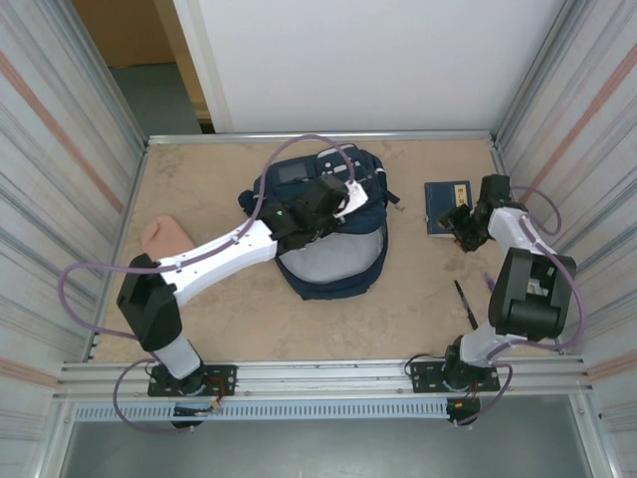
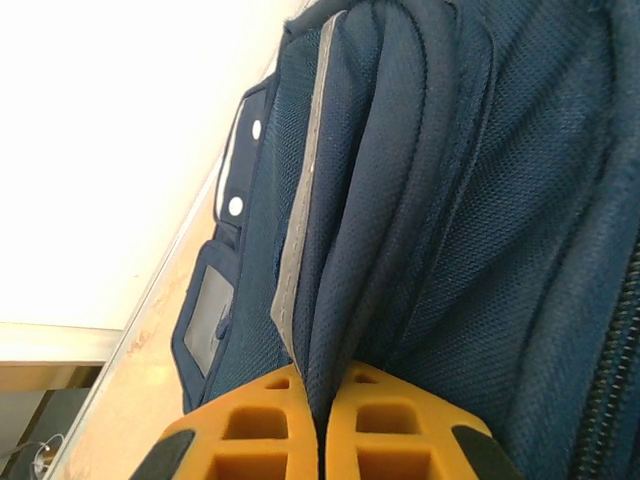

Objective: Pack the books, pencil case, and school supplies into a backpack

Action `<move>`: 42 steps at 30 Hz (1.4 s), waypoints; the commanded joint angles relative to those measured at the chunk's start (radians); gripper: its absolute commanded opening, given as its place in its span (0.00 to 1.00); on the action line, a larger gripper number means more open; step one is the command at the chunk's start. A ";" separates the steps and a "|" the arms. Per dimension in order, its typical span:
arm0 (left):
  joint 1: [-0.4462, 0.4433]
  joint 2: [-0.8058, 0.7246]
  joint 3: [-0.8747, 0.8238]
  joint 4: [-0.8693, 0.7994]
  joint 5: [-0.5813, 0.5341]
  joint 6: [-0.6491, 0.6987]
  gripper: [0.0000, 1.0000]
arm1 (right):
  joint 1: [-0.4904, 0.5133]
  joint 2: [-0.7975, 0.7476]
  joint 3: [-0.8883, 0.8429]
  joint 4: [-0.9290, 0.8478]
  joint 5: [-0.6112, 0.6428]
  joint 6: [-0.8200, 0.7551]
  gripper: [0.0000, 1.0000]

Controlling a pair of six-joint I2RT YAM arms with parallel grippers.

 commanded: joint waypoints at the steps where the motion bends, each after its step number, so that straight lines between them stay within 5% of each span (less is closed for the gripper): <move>1: 0.039 -0.117 0.028 0.132 0.051 0.057 0.00 | -0.003 0.074 0.099 0.004 0.026 -0.078 0.59; 11: 0.076 -0.095 -0.086 0.149 0.088 0.059 0.00 | -0.019 0.396 0.260 -0.037 -0.047 -0.123 0.56; 18: 0.125 -0.031 -0.113 0.080 0.060 -0.038 0.00 | 0.086 0.397 0.203 -0.084 -0.022 -0.105 0.53; 29: 0.210 -0.002 -0.146 0.101 0.224 -0.128 0.00 | 0.237 0.164 -0.056 -0.069 -0.053 -0.022 0.51; 37: 0.211 0.083 -0.138 0.180 0.332 -0.175 0.00 | 0.415 -0.043 -0.244 -0.024 0.042 0.149 0.51; 42: 0.212 0.070 -0.123 0.145 0.400 -0.266 0.25 | 0.640 -0.158 -0.356 -0.059 0.102 0.249 0.51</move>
